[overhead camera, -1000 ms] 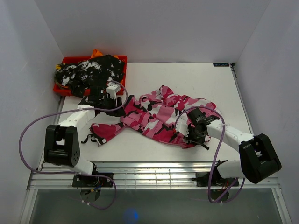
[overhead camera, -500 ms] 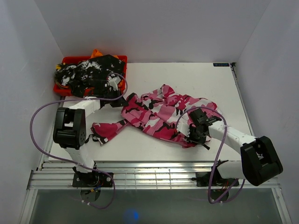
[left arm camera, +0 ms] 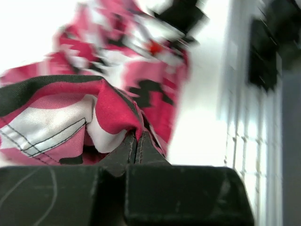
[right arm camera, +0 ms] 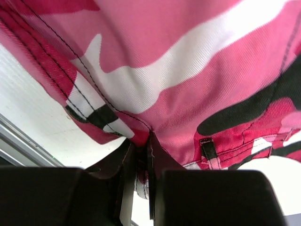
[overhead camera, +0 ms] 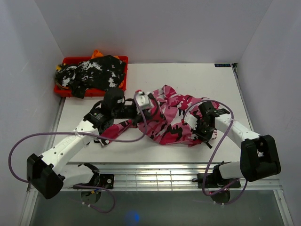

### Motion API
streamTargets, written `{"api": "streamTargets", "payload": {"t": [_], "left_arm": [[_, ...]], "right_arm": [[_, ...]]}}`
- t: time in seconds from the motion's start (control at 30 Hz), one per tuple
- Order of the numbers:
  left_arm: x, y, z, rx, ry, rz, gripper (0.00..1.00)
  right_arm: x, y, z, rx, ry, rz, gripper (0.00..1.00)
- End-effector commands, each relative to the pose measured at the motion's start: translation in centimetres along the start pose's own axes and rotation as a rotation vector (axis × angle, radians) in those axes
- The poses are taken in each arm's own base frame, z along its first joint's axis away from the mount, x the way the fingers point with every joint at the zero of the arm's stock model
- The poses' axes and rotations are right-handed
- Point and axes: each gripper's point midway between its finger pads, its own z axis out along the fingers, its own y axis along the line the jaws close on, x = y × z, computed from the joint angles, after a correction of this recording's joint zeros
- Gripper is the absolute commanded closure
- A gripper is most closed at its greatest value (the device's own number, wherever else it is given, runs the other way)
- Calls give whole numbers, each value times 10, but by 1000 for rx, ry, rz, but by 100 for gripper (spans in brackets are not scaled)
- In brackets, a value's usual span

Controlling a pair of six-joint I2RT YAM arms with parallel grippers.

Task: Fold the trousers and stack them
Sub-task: Flatten the trousers out

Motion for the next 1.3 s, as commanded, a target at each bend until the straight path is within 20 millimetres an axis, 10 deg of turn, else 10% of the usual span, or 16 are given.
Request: {"api": "streamTargets", "payload": {"t": [0.0, 0.23, 0.53, 0.73, 1.0, 1.27], "left_arm": [[78, -61, 7, 192, 208, 145, 100], [156, -139, 19, 414, 387, 285, 87], [90, -81, -10, 153, 348, 216, 41], [75, -32, -33, -35, 350, 118, 35], [44, 28, 45, -107, 295, -154, 26], [105, 75, 105, -191, 463, -272, 30]], "right_arm": [[-6, -7, -13, -30, -31, 50, 92], [4, -15, -15, -25, -12, 66, 92], [21, -20, -11, 8, 55, 15, 92], [29, -21, -9, 18, 67, -6, 92], [27, -18, -9, 16, 49, 21, 92], [25, -18, -9, 14, 37, 29, 92]]}}
